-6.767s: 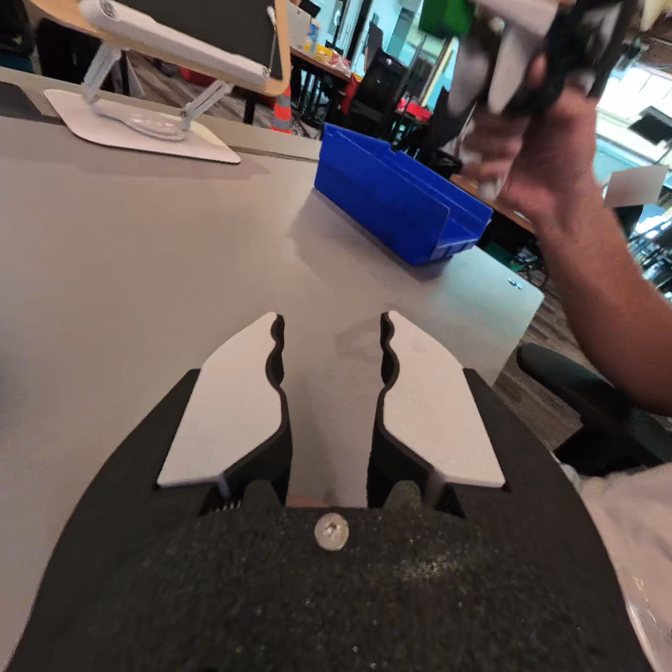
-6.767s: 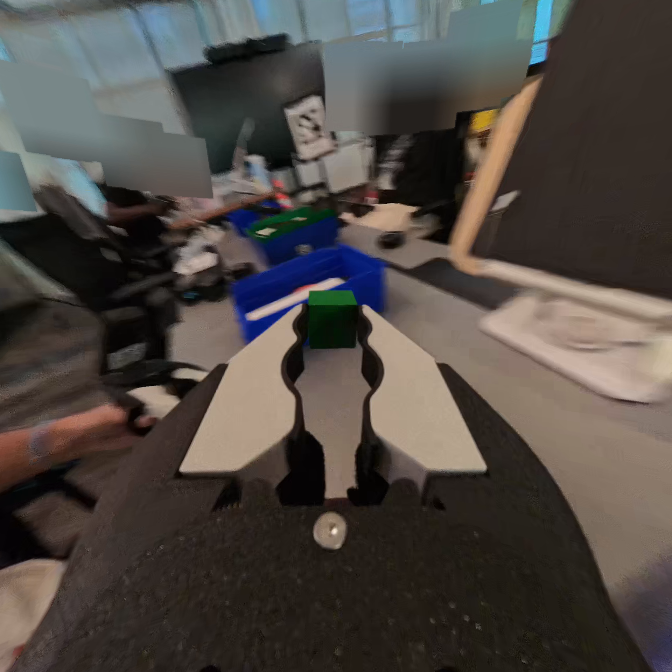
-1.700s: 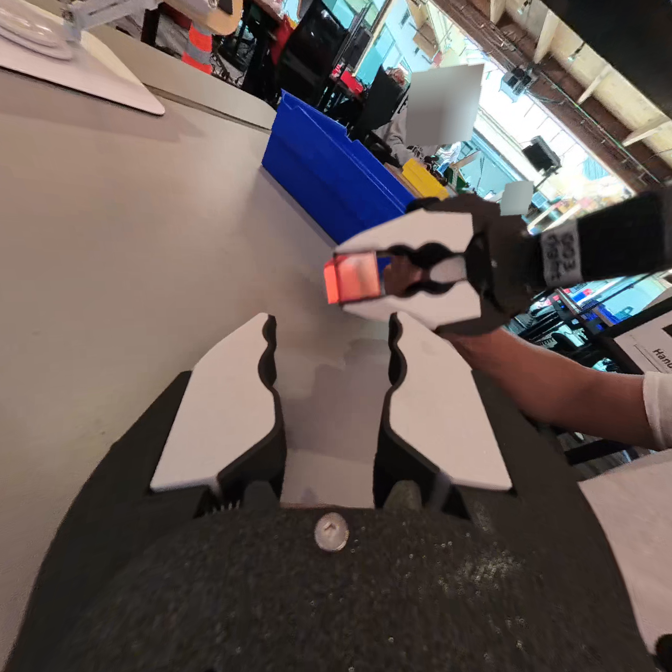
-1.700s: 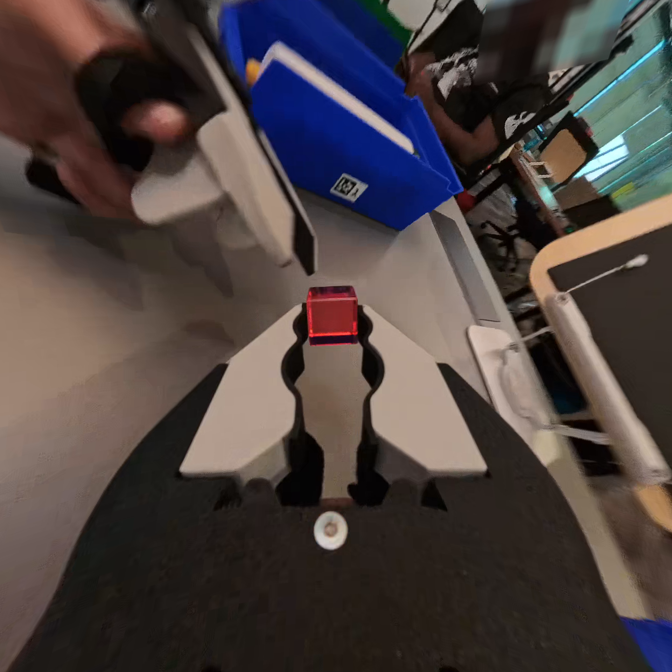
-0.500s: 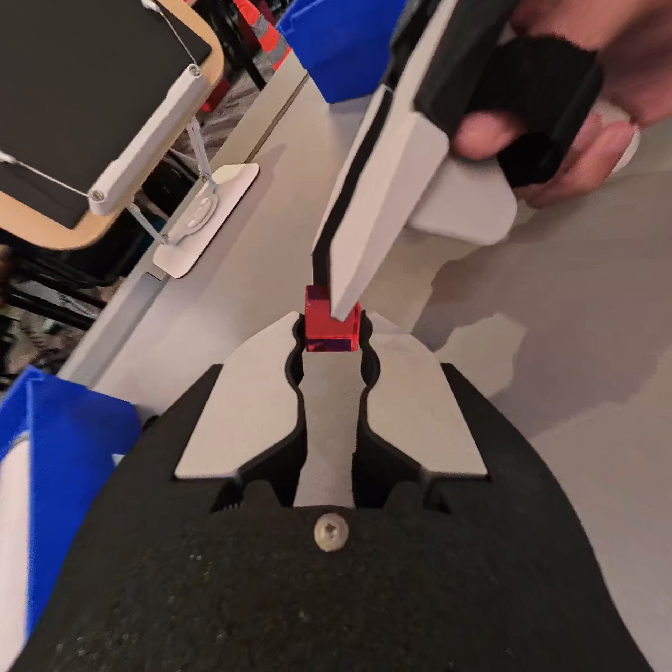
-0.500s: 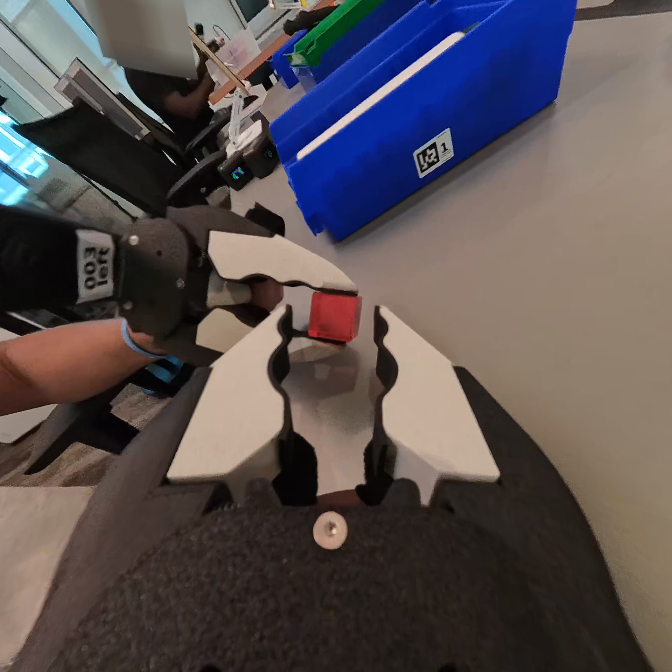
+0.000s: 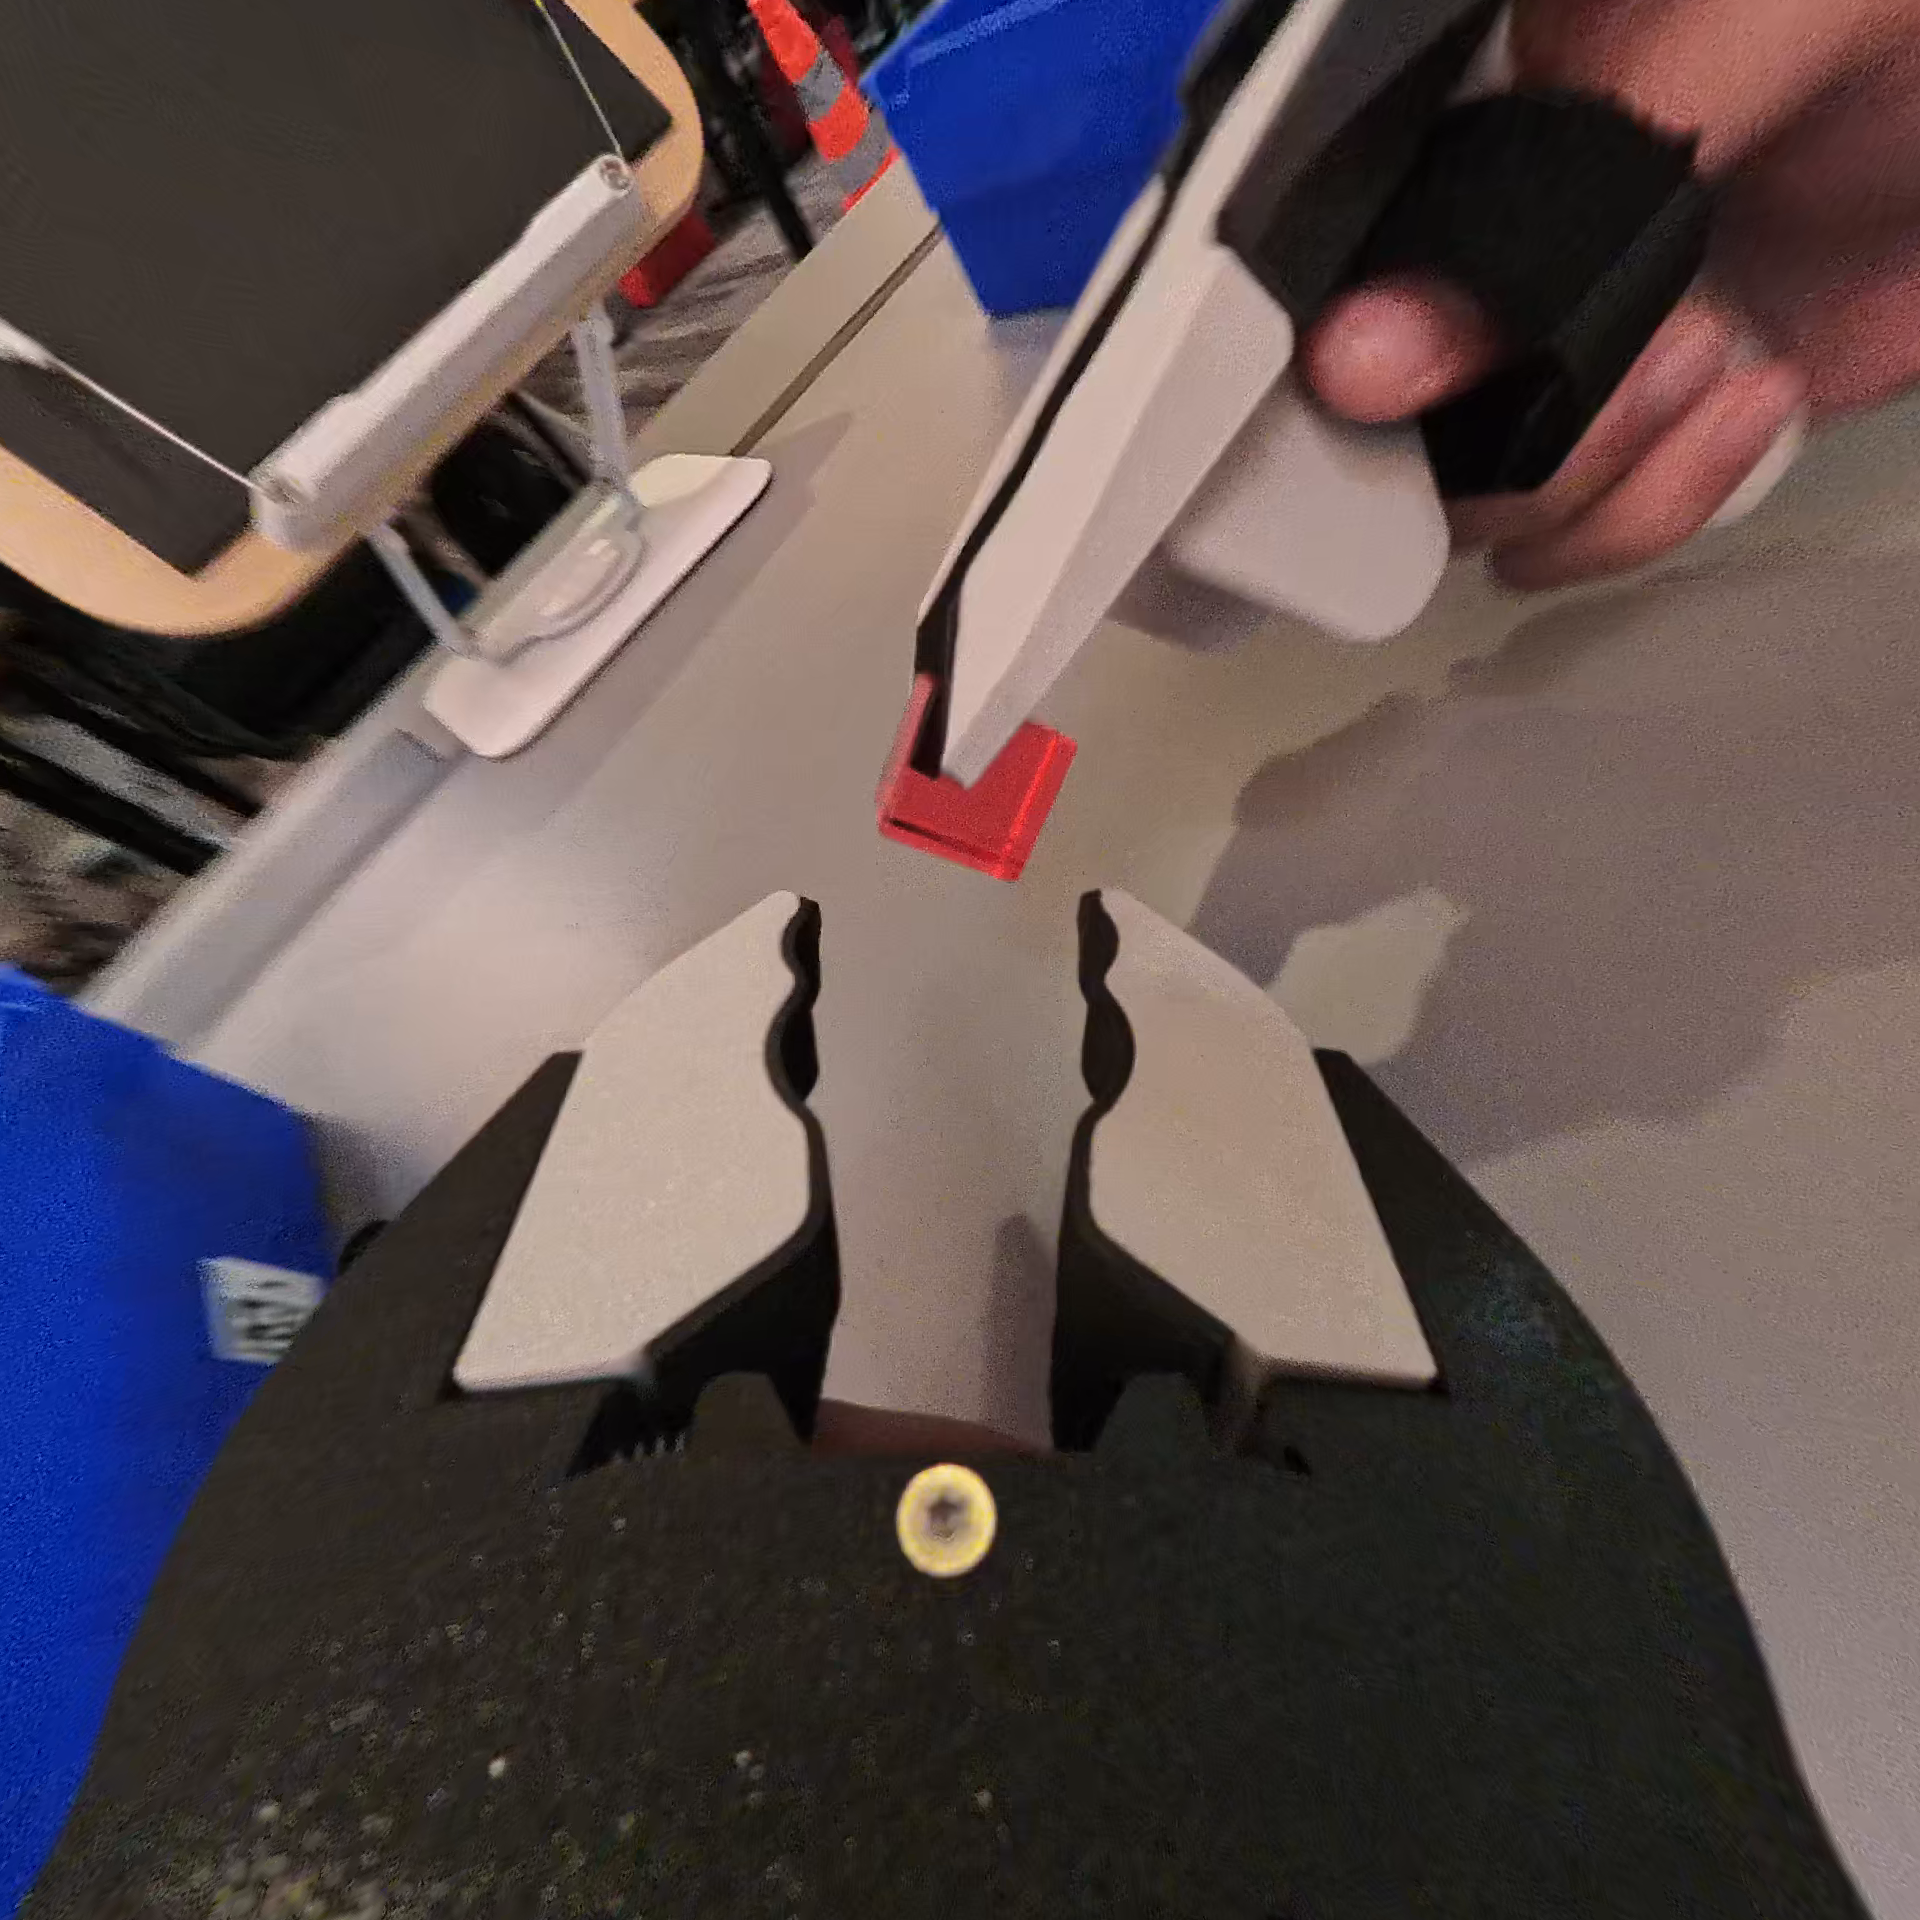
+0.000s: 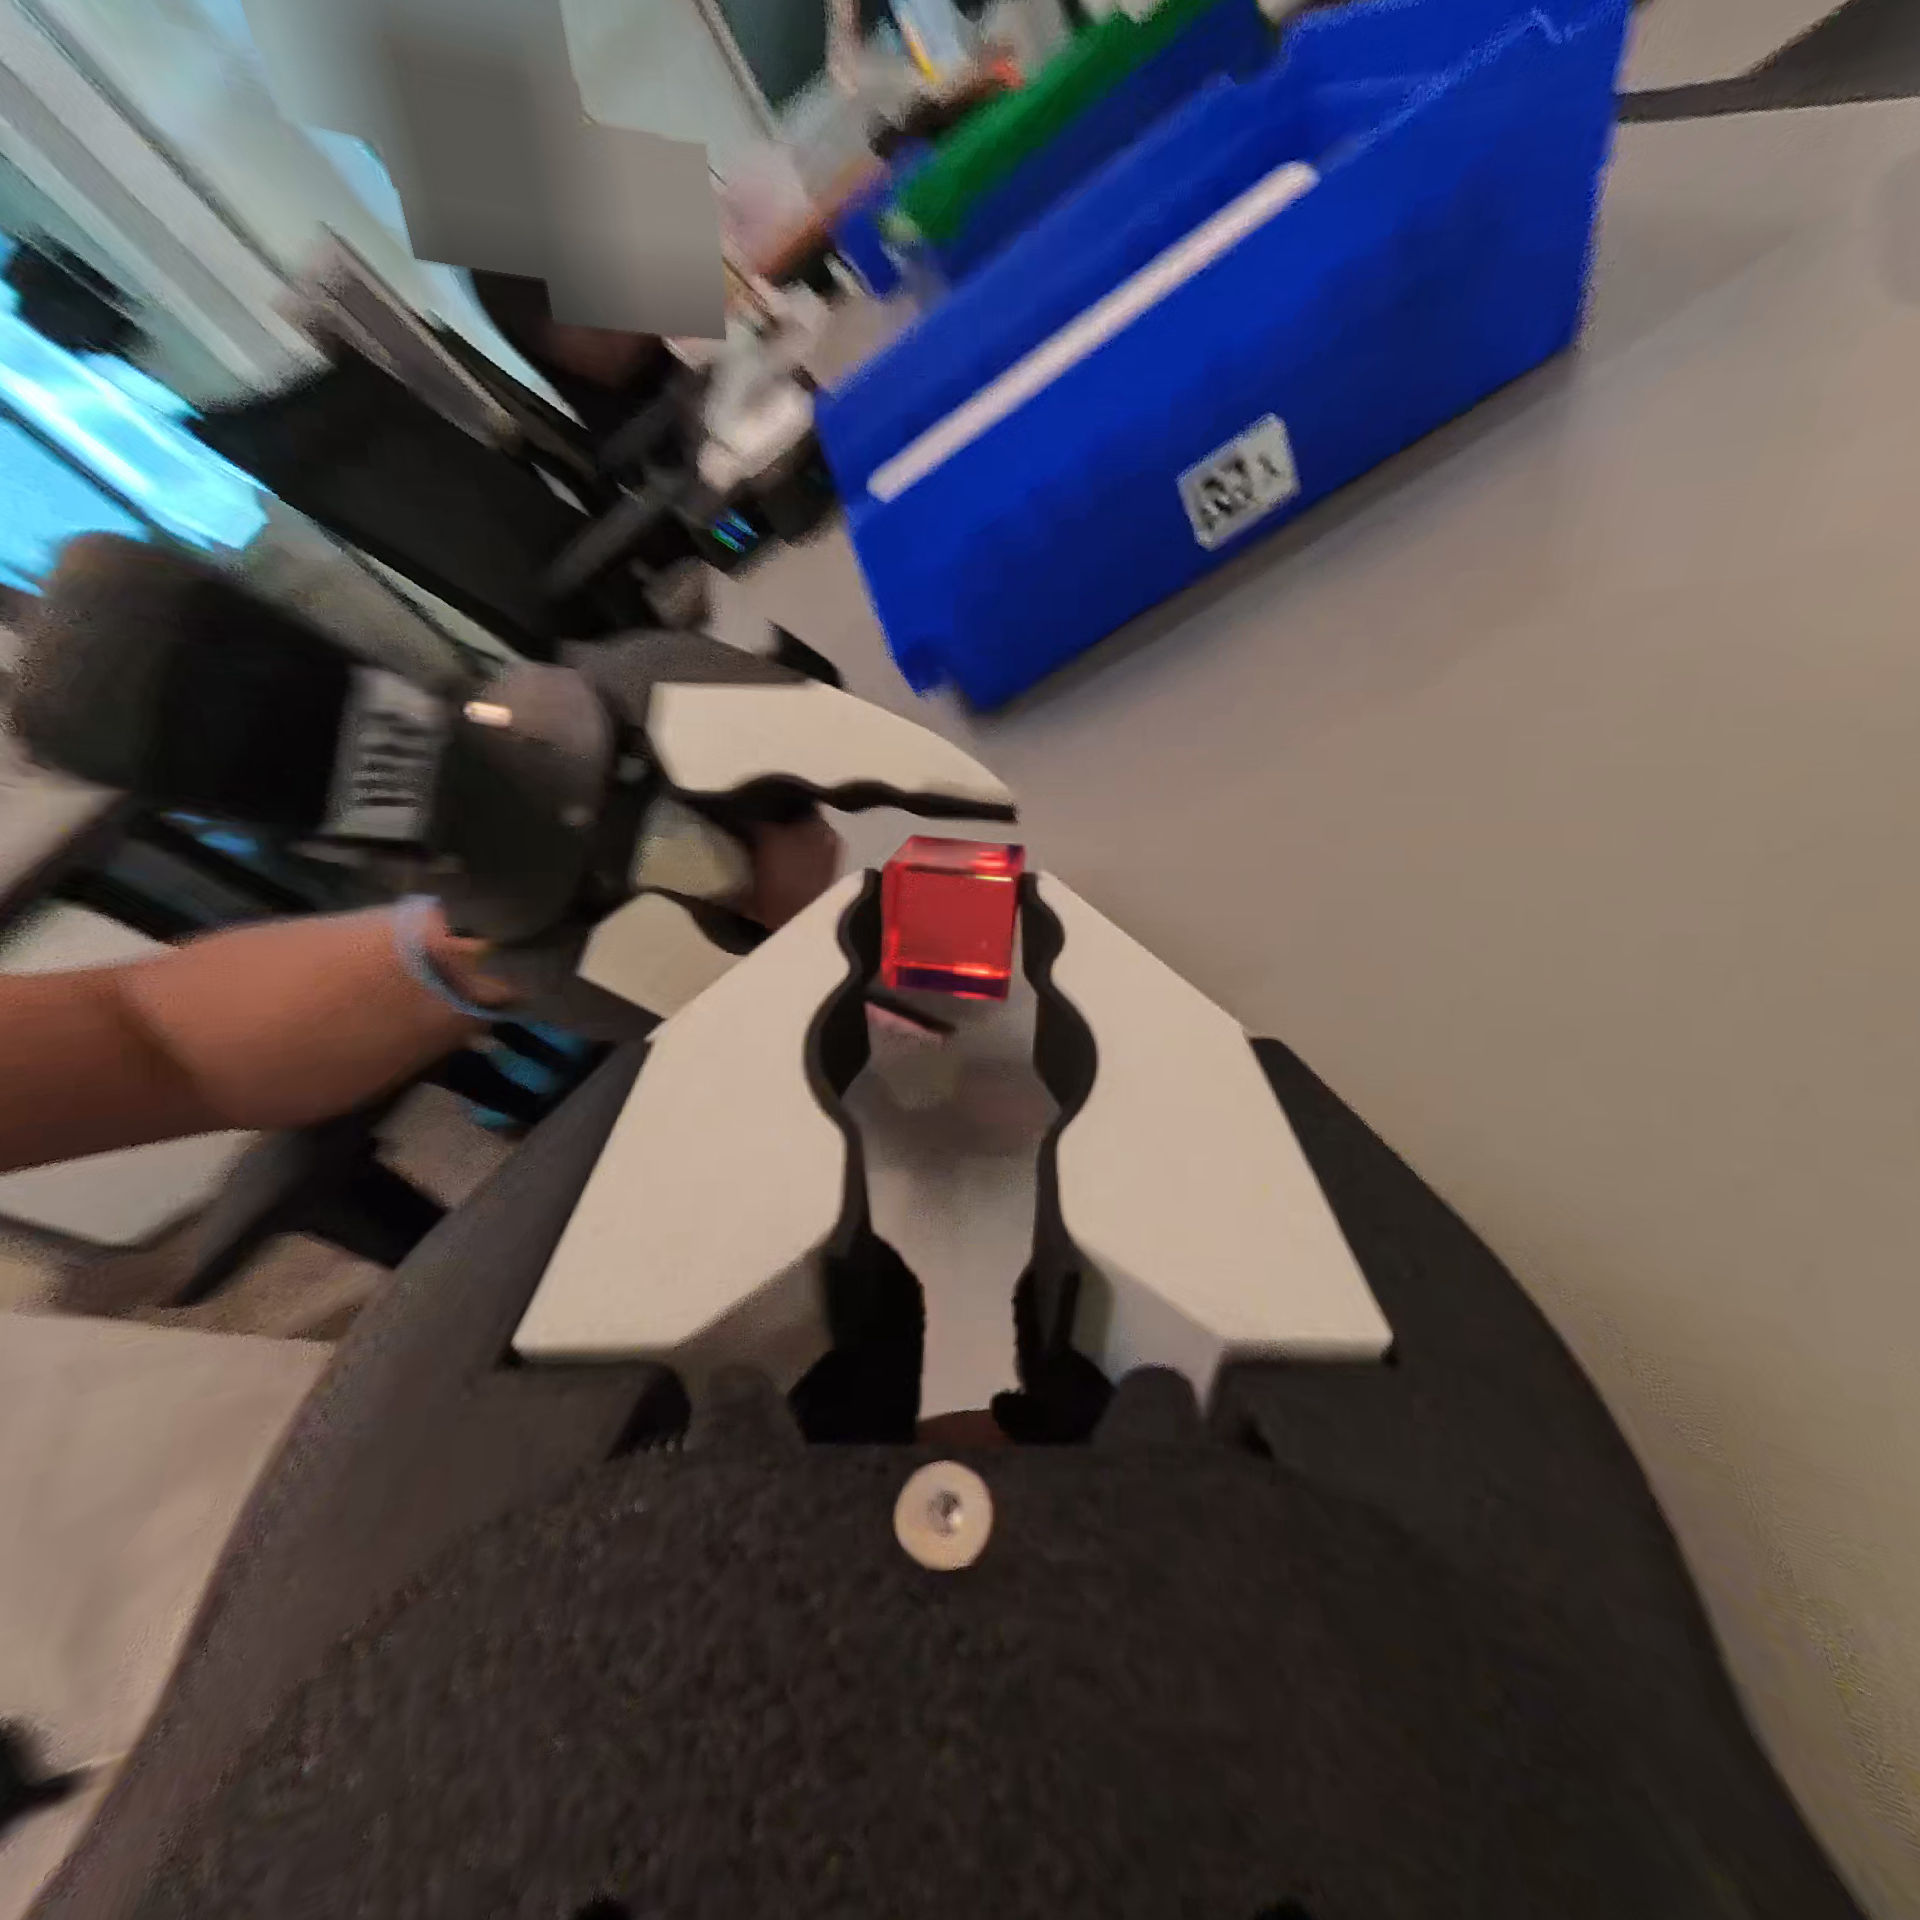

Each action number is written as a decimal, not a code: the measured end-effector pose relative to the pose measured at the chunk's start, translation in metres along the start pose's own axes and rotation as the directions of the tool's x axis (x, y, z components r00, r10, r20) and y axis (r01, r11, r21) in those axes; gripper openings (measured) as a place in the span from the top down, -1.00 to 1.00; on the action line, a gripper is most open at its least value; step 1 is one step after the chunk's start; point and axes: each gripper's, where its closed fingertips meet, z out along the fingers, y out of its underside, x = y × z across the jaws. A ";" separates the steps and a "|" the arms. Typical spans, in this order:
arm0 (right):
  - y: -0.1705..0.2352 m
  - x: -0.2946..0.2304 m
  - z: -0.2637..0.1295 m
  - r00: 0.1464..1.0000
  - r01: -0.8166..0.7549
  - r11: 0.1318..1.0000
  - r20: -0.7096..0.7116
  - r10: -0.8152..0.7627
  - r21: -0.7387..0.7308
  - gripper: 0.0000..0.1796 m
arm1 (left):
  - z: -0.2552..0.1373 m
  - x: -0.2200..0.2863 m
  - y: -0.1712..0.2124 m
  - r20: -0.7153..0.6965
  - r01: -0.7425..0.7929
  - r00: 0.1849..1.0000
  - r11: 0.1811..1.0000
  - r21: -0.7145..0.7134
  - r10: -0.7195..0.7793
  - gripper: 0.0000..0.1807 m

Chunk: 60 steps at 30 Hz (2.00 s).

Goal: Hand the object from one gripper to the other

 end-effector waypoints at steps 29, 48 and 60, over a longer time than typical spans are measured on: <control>-0.027 -0.012 -0.016 0.977 -0.068 0.974 0.212 0.021 0.218 0.40 | -0.027 -0.016 -0.031 -0.417 0.633 0.729 0.766 0.110 -0.543 0.71; 0.018 0.004 0.027 0.963 0.007 0.992 -0.265 -0.041 -0.129 0.69 | -0.005 -0.011 0.006 0.085 -0.279 0.954 0.955 -0.099 0.288 0.71; 0.006 0.038 0.003 0.633 0.575 0.739 -0.382 -0.673 -0.351 0.70 | -0.009 -0.005 0.007 -0.161 0.255 0.954 0.967 -0.012 -0.253 0.60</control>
